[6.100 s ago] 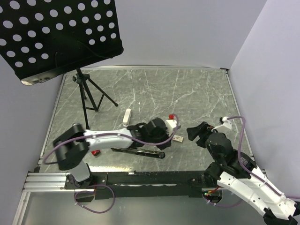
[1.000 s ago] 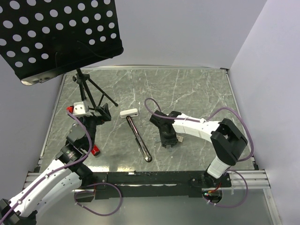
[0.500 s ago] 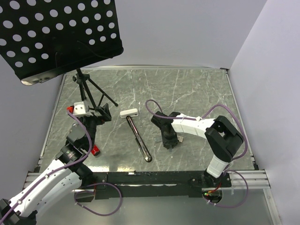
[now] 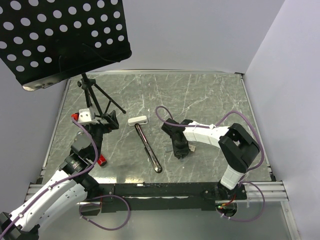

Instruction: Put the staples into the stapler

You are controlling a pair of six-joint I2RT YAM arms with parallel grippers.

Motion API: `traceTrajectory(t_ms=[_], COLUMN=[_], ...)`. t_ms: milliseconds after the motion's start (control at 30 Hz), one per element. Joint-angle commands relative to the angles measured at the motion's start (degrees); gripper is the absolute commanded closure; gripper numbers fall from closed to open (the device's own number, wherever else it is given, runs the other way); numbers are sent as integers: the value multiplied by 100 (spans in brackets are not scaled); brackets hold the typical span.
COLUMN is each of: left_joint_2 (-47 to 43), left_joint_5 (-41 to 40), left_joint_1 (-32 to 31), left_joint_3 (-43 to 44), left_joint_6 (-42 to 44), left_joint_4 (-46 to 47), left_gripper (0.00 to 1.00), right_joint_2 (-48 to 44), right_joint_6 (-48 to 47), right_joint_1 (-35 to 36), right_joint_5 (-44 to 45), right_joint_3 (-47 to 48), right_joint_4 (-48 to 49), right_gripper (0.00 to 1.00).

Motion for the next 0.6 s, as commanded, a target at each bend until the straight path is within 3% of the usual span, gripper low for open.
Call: traceTrajectory(t_ms=[0,567], left_joint_2=[-27,-18], left_joint_5=[97,115], left_joint_1=[23,23], left_joint_3=[25,25], left_joint_6=[-18,-26], left_joint_4=[163,172], left_gripper=[1,1], right_joint_2=[59,-406], right_joint_6=[-18,-124], right_joint_1=[-16,203], right_joint_5=[-53,297], right_joint_3=[-201,132], right_joint_4=[34,-176], right_gripper=[68,80])
